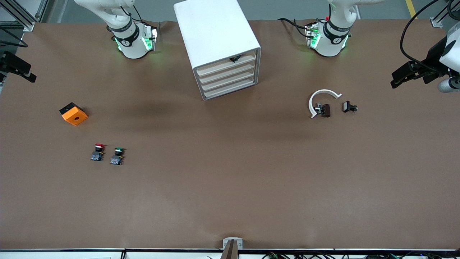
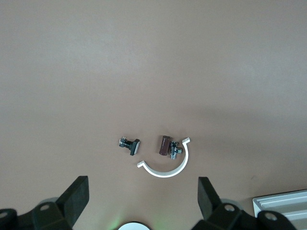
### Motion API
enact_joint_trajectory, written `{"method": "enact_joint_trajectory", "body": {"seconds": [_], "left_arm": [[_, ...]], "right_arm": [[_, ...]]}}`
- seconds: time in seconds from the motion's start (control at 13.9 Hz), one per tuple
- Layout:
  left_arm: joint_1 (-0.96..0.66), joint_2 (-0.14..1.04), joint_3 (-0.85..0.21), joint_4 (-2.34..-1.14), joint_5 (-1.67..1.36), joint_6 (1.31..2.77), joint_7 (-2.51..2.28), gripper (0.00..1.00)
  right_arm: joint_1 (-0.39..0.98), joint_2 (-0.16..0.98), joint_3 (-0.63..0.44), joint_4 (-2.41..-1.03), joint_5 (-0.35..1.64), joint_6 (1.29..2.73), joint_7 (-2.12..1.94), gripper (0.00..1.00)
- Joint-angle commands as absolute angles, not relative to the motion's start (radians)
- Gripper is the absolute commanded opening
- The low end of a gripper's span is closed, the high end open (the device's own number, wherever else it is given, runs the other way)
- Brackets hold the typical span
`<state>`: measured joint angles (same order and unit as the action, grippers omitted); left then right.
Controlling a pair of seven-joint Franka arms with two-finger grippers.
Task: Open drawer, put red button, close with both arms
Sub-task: 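Reach the left gripper to the drawer while the right gripper reaches the button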
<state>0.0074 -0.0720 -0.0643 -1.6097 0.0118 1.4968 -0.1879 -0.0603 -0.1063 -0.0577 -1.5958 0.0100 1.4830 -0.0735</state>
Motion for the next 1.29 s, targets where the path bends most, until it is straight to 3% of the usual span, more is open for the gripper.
{"method": "enact_joint_trajectory", "body": {"seconds": [0.0, 0.22, 0.79, 1.08, 1.22], "left_arm": [[0.008, -0.064, -0.071, -1.583, 0.032, 1.471, -0.178, 1.00], [0.003, -0.045, -0.072, -1.582, 0.032, 1.471, -0.178, 1.00], [-0.032, 0.188, -0.090, -1.529, 0.048, 1.523, -0.263, 1.00], [-0.109, 0.357, -0.094, -1.488, 0.031, 1.531, -0.655, 1.00], [-0.162, 0.466, -0.095, -1.441, 0.028, 1.531, -0.916, 1.00]], "right_arm": [[-0.061, -0.117, -0.055, -1.594, 0.020, 1.482, -0.072, 1.00], [-0.061, -0.117, -0.055, -1.594, 0.020, 1.482, -0.072, 1.00], [-0.077, -0.060, -0.057, -1.594, 0.018, 1.479, -0.083, 1.00], [-0.075, 0.043, -0.057, -1.565, 0.020, 1.491, -0.084, 1.00], [-0.078, 0.179, -0.057, -1.553, 0.023, 1.485, -0.084, 1.00]]}}
